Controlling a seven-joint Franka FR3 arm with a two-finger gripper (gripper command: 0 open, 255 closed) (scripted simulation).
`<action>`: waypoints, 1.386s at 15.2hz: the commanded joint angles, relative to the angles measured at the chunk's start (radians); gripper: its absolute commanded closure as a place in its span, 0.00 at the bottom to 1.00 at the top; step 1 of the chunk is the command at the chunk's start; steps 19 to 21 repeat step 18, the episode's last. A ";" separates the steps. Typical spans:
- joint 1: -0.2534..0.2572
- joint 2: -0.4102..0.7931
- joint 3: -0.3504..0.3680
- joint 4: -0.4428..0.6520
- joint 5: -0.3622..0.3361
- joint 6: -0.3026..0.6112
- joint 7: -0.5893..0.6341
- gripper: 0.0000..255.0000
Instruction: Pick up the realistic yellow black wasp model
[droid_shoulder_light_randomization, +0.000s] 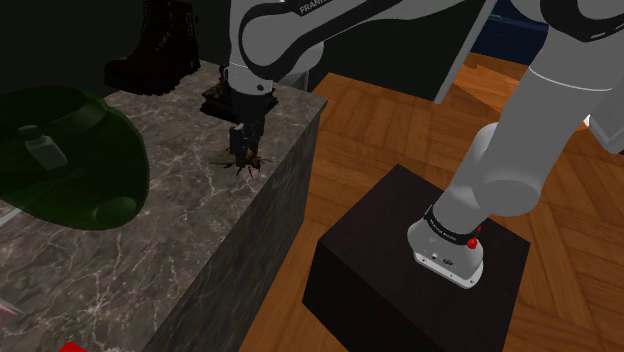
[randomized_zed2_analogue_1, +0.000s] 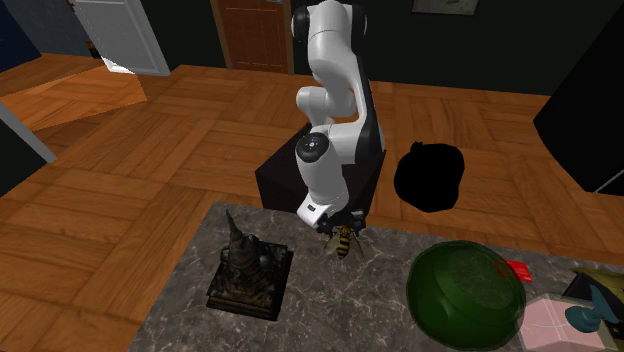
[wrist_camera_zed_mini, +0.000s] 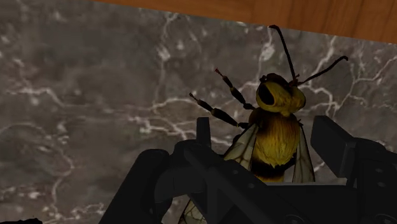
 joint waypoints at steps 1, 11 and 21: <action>0.000 -0.001 0.000 -0.002 0.000 0.001 -0.001 1.00; -0.005 -0.056 -0.004 0.070 -0.009 -0.123 0.029 1.00; -0.008 -0.077 -0.006 0.115 -0.013 -0.188 0.044 1.00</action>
